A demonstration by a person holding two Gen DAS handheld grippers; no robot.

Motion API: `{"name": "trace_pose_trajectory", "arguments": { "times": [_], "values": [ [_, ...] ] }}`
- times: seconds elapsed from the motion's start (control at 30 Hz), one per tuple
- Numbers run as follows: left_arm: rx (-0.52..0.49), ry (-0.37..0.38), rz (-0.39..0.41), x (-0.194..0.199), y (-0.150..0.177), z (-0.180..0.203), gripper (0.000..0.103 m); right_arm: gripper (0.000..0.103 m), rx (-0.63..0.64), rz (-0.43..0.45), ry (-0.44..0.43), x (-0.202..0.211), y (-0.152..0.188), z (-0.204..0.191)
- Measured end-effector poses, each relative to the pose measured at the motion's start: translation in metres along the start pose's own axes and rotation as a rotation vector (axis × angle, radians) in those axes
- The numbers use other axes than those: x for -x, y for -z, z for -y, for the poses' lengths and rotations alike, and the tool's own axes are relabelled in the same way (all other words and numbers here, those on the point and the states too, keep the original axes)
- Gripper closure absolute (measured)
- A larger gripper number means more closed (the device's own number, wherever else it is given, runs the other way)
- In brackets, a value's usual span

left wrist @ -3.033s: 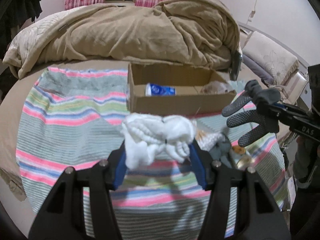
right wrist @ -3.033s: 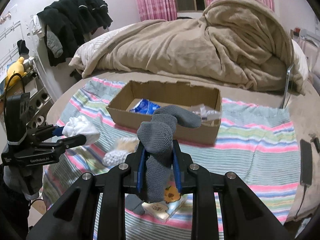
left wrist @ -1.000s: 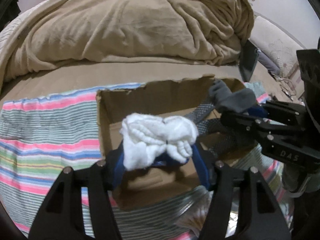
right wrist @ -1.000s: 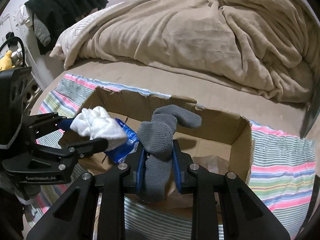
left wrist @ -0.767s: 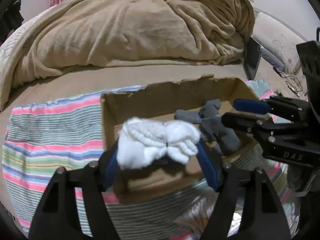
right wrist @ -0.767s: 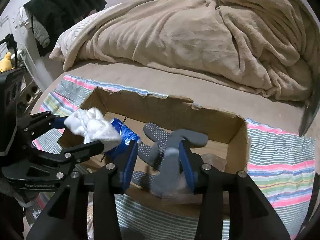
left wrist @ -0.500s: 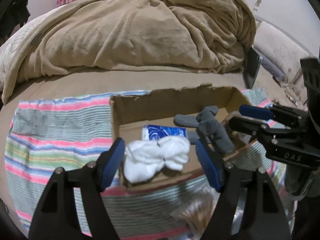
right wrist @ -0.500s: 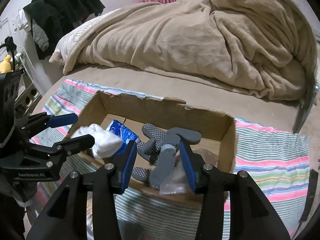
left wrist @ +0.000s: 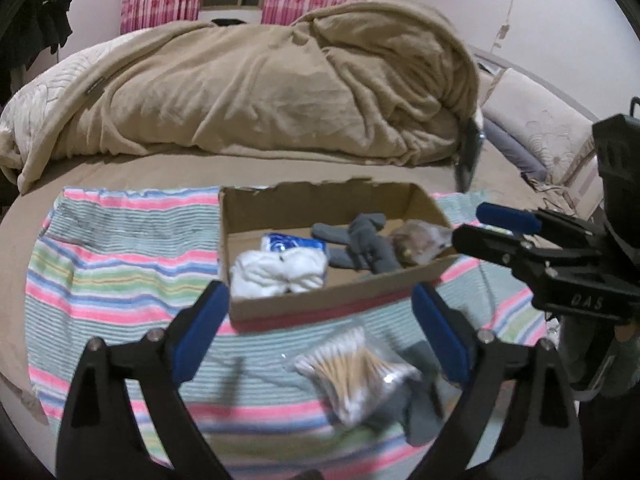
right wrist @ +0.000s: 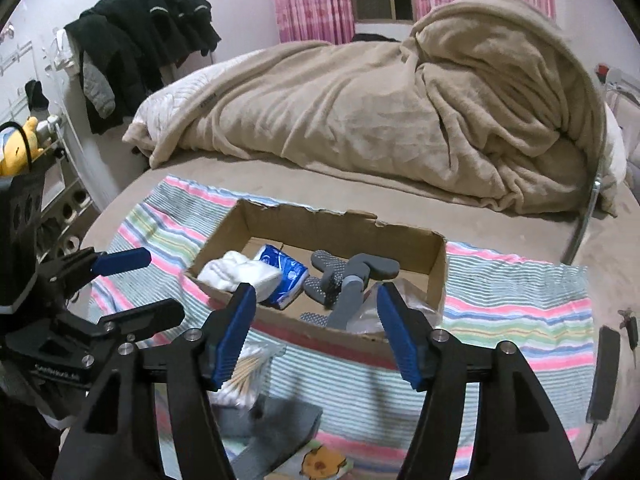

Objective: Organize objects
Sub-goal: 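Grasp the cotton swab bag with left tool while right tool grasps the bear tissue pack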

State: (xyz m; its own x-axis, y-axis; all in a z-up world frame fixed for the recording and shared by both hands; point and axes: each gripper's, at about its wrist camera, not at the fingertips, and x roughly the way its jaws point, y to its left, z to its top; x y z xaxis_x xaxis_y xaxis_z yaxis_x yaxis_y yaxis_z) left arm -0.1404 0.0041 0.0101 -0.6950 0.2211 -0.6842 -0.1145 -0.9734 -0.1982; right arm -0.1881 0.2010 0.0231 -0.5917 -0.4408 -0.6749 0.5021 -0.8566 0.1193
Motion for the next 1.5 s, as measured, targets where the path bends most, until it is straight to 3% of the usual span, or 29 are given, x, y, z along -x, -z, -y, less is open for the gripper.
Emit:
{"name": "trace_pose_trajectory", "arguments": {
  "times": [0.27,0.67,0.93,1.03,1.5],
  "values": [
    [0.012,0.007,0.048,0.037,0.011,0.005,0.009,0.035,-0.004,0.034,0.007,0.035,0.014,-0.009],
    [-0.004,0.003,0.024,0.048,0.04,0.011,0.009,0.035,0.005,0.001,0.017,0.048,0.042,-0.015],
    [0.022,0.007,-0.007,0.044,0.057,0.003,0.009,0.035,-0.005,-0.077,0.026,0.034,0.071,-0.014],
    [0.027,0.001,-0.015,0.042,0.062,0.002,0.009,0.025,-0.019,-0.114,0.012,0.024,0.084,-0.014],
    [0.036,0.023,-0.067,0.029,0.085,0.001,0.009,0.025,-0.022,-0.221,0.007,0.0,0.121,-0.017]
  ]
}}
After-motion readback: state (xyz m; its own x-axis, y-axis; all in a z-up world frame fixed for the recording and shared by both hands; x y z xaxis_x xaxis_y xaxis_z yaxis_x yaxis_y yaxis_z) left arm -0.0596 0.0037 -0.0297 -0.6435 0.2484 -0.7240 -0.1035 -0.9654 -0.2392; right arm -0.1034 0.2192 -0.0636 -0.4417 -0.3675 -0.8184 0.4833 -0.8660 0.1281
